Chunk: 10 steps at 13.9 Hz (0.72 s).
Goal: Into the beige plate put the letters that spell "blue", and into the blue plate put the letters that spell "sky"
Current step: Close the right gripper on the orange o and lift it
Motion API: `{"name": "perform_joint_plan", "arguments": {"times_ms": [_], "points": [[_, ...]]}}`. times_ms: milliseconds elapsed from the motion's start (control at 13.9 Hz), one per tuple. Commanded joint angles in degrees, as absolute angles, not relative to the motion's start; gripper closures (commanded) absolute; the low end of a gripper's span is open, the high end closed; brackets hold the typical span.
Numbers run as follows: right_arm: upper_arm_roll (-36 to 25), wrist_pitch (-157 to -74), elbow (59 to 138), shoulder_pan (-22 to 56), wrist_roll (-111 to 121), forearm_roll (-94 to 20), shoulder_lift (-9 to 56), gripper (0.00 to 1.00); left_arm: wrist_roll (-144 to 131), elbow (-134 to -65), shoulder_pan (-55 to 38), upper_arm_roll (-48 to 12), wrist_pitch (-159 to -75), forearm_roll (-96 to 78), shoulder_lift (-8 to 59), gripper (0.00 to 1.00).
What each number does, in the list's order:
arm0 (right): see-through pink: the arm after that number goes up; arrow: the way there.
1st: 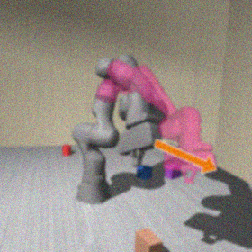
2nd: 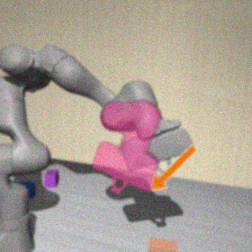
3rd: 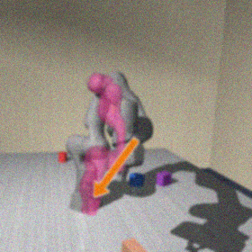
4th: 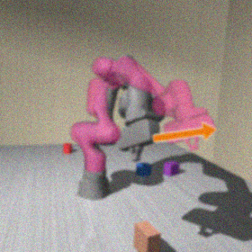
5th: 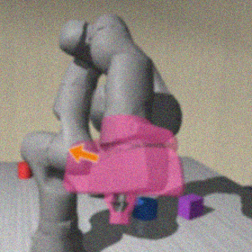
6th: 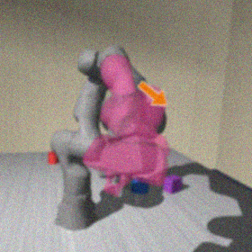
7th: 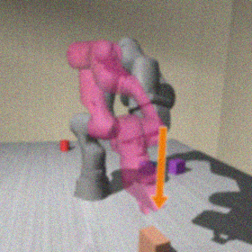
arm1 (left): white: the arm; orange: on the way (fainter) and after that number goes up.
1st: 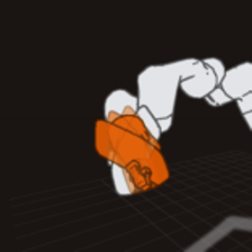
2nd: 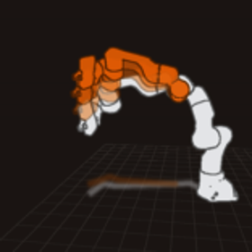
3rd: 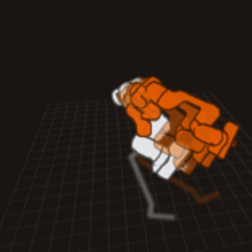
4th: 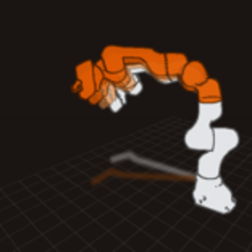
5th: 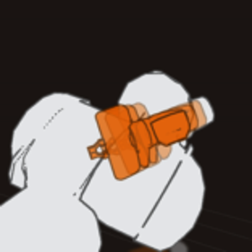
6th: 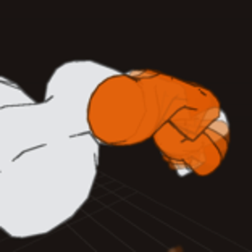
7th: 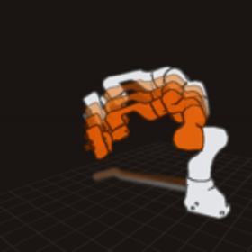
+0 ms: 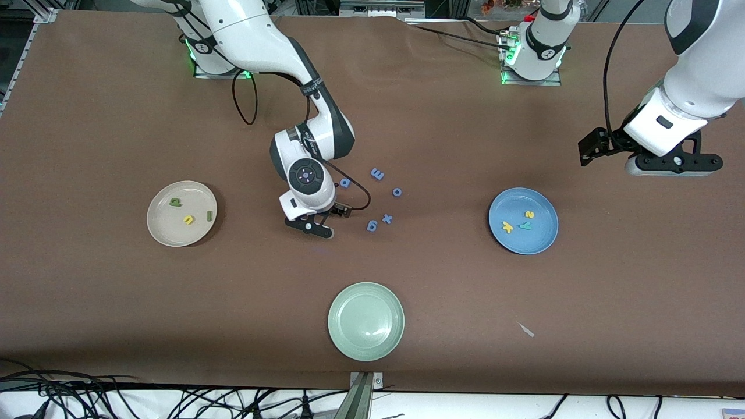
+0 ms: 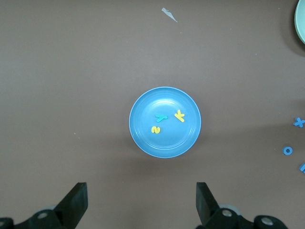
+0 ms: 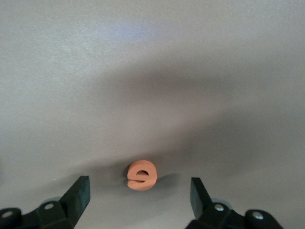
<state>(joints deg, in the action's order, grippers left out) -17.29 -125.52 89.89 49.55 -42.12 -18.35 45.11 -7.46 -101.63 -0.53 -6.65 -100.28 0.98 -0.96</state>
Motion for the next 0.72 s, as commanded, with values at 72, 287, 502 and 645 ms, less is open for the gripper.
{"name": "perform_joint_plan", "arguments": {"times_ms": [72,287,502,645], "points": [[-17.40,-125.68,90.79,49.92,-41.66,-19.42,45.09,0.10,-6.94,-100.02,-0.44,-6.50,-99.05,0.44,-0.35,0.00],[-17.05,-126.12,90.70,49.83,-41.40,-19.42,45.17,0.28,-6.86,-100.02,-0.44,-6.50,-99.05,0.44,-0.35,0.00],[-17.05,-126.65,90.62,49.75,-41.40,-19.42,45.18,0.44,-6.94,-100.02,-0.53,-6.50,-99.05,0.44,-0.35,0.00],[-17.05,-126.91,90.62,49.66,-41.31,-19.51,45.18,0.51,-6.94,-100.02,-0.44,-6.59,-99.05,0.44,-0.35,0.00]]}}
